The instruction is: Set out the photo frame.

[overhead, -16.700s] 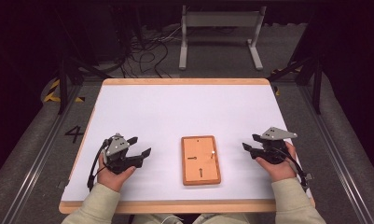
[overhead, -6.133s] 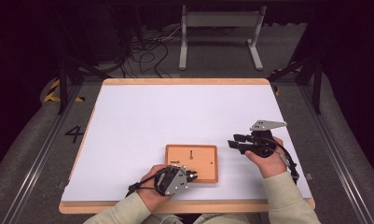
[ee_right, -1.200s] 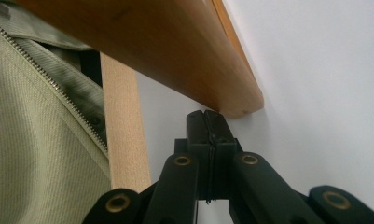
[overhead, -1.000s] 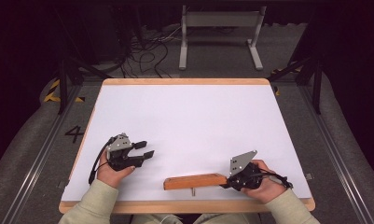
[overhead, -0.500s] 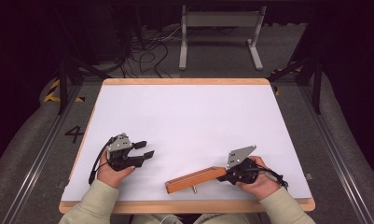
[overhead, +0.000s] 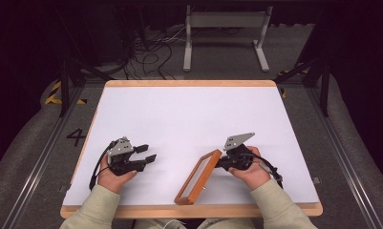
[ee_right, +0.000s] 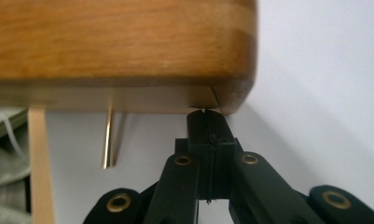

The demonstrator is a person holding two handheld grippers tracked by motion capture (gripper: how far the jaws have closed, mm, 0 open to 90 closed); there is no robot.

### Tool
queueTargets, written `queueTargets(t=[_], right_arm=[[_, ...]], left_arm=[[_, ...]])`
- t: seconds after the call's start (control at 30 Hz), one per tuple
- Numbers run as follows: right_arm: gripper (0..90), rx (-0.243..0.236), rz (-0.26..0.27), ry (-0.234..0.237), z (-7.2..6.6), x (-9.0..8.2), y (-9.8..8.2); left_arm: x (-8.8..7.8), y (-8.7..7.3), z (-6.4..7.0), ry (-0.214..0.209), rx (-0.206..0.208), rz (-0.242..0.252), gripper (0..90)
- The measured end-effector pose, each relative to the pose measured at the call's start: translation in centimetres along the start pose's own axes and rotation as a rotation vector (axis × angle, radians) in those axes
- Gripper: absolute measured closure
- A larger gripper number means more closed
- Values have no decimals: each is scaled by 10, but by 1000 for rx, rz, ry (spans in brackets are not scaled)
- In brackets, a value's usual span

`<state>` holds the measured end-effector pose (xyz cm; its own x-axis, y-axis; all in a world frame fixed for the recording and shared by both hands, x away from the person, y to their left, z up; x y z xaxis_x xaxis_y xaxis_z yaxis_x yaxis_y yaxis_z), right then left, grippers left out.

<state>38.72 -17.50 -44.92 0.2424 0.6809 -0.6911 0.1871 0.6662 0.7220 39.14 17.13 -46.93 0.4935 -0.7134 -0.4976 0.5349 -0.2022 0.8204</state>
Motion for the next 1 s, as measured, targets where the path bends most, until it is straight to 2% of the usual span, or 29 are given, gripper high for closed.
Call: queueTargets(t=[0.17, 0.33, 0.57, 0.73, 1.0], right_arm=[[900, 22, 11, -14, 14, 9, 11], [900, 58, 53, 15, 24, 18, 19], [900, 57, 54, 23, 28, 27, 28], [900, 49, 54, 48, 29, 38, 40], [900, 35, 59, 44, 27, 40, 48]], left_arm=[[0, 0, 0, 2, -3, 0, 467], [1, -1, -1, -4, 3, -5, 463], [2, -1, 0, -8, 0, -8, 461], [2, -1, 0, -10, -3, -15, 460], [2, -1, -1, -9, -7, -15, 461]])
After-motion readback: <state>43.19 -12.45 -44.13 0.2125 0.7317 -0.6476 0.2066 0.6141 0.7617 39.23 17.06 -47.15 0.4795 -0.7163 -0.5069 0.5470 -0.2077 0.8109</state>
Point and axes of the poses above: each handheld gripper's, and its own axes: x roughly forward along the jaws, y roughly out of its top, z roughly to its right, the point moved 3 cm from there along x, roughly forward along the jaws, and after that the axes turned 13 degrees about -x, right-handed, at the moved point
